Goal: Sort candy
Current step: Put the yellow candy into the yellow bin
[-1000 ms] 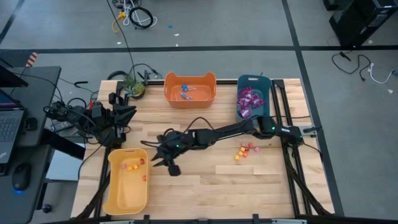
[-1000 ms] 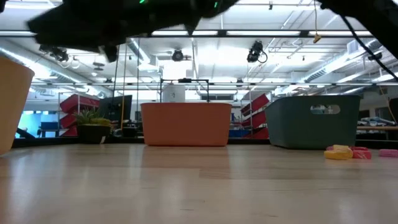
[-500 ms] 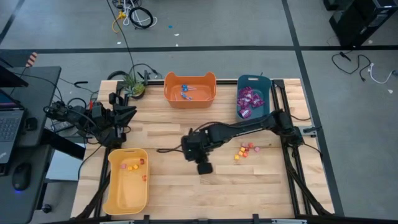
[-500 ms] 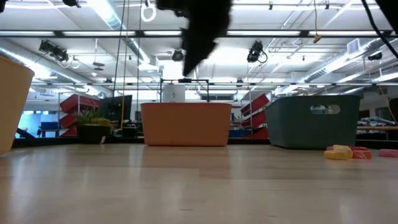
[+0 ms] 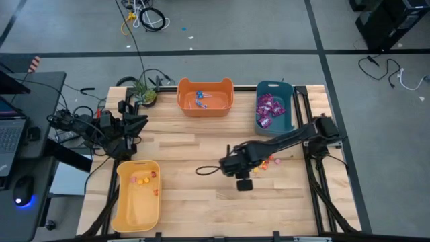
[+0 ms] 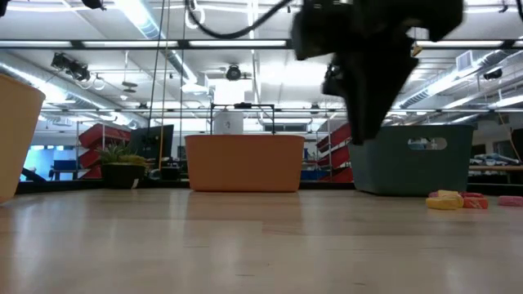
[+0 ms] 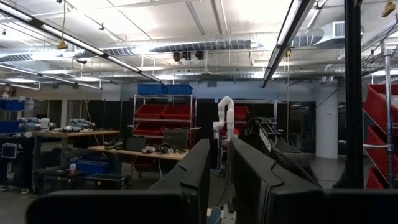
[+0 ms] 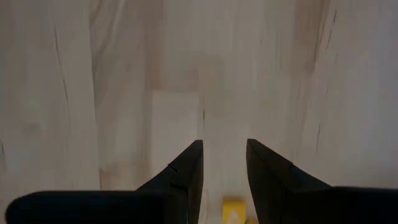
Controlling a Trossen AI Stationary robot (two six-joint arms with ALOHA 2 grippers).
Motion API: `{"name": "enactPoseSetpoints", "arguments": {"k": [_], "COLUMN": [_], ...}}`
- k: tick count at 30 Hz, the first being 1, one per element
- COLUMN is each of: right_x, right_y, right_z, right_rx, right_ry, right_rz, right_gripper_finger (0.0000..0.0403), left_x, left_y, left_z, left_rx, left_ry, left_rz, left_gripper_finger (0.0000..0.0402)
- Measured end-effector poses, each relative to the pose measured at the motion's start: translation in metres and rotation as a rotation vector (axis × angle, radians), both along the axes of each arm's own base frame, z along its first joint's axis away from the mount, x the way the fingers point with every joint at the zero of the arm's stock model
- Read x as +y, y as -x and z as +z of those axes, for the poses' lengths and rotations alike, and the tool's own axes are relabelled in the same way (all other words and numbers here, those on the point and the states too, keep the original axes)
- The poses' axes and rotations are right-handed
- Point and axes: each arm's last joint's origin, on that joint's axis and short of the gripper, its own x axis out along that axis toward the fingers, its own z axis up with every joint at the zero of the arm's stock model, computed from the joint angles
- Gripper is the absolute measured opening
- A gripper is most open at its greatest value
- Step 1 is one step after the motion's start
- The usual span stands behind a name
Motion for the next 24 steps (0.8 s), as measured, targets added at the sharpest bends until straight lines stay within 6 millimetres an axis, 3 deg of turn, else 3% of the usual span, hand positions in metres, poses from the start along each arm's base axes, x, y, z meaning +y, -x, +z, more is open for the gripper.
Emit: {"name": "enactPoseSetpoints", "arguments": {"k": [12,24], "right_x": [-0.005,-0.003], "right_y": [0.084,0.107], "right_z": [-0.022,-0.057], "right_rx": [-0.072,-0.119], "right_ry": [0.061,0.063], "right_rz": [-0.086,-0.074], "right_gripper_finger": [0.0107,0.0107], "left_x": [0.000,0.000], "left_y": [0.000,0.000], "left_z": [0.000,0.000], "left_rx": [-0.001,-0.001], "left_ry": [0.000,0.000], "left_rz": [0.000,0.000], "left_gripper_finger": [0.0067,0.0067]}}
